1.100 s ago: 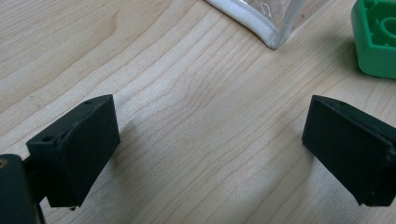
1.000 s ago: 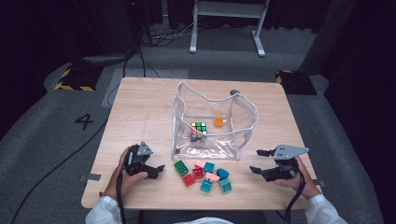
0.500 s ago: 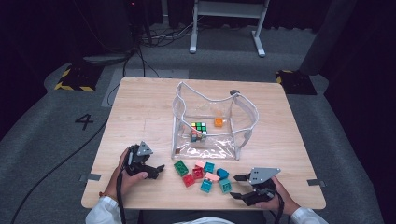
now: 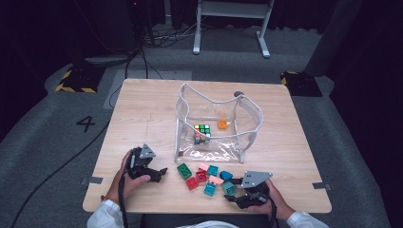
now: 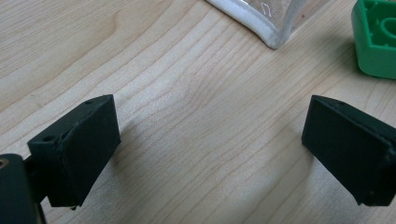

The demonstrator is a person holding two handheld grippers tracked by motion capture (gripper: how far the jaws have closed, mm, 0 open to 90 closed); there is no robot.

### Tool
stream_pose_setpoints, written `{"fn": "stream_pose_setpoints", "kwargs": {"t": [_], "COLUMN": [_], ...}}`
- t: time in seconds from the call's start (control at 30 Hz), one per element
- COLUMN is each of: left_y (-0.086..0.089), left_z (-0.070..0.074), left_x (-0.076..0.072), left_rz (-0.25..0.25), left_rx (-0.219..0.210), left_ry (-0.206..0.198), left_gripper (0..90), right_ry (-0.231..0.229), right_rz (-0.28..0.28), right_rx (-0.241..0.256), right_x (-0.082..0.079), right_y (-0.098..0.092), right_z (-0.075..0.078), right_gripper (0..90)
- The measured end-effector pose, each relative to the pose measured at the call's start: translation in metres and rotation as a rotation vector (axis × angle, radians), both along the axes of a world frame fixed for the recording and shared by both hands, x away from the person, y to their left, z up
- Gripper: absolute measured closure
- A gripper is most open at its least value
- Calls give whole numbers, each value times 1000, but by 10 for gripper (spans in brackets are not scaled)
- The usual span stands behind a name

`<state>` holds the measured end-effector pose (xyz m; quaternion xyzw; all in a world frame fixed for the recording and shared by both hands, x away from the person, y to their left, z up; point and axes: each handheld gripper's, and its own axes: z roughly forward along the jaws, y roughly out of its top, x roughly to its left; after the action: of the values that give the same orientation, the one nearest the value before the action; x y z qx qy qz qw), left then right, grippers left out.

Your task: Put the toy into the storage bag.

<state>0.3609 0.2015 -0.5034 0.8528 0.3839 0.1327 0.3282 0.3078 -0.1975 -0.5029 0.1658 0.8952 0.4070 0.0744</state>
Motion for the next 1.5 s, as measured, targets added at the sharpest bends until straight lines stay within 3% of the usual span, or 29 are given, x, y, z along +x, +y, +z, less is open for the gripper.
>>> {"fn": "stream_pose_setpoints", "kwargs": {"t": [0.17, 0.27, 0.47, 0.63, 0.93, 1.07, 1.17, 1.37, 1.5], "left_y": [0, 0, 0, 0, 0, 0, 0, 0, 0], "left_z": [0, 0, 0, 0, 0, 0, 0, 0, 0], "left_x": [0, 0, 0, 0, 0, 0, 0, 0, 0], "left_rz": [0, 1, 0, 0, 0, 0, 3, 2, 1], "left_rx": [0, -1, 0, 0, 0, 0, 1, 1, -1], "left_ry": [0, 0, 0, -1, 0, 0, -5, -1, 1], "left_gripper": [43, 43, 43, 44, 44, 44, 44, 44, 44], "right_ry": [-10, -13, -20, -22, -55, -33, -41, -70, -103], "right_rz": [-2, -7, -6, -34, -107, -127, -163, -198, -218], "right_rx": [-4, 5, 10, 13, 46, 109, 147, 180, 190], "right_x": [-2, 0, 0, 1, 11, 16, 21, 39, 49], "right_y": [7, 5, -2, -12, -43, -59, -73, -100, -107], "right_z": [-1, -1, -1, 2, 13, 22, 34, 55, 67], "right_gripper": [386, 462, 520, 590, 591, 591, 591, 591, 591]}}
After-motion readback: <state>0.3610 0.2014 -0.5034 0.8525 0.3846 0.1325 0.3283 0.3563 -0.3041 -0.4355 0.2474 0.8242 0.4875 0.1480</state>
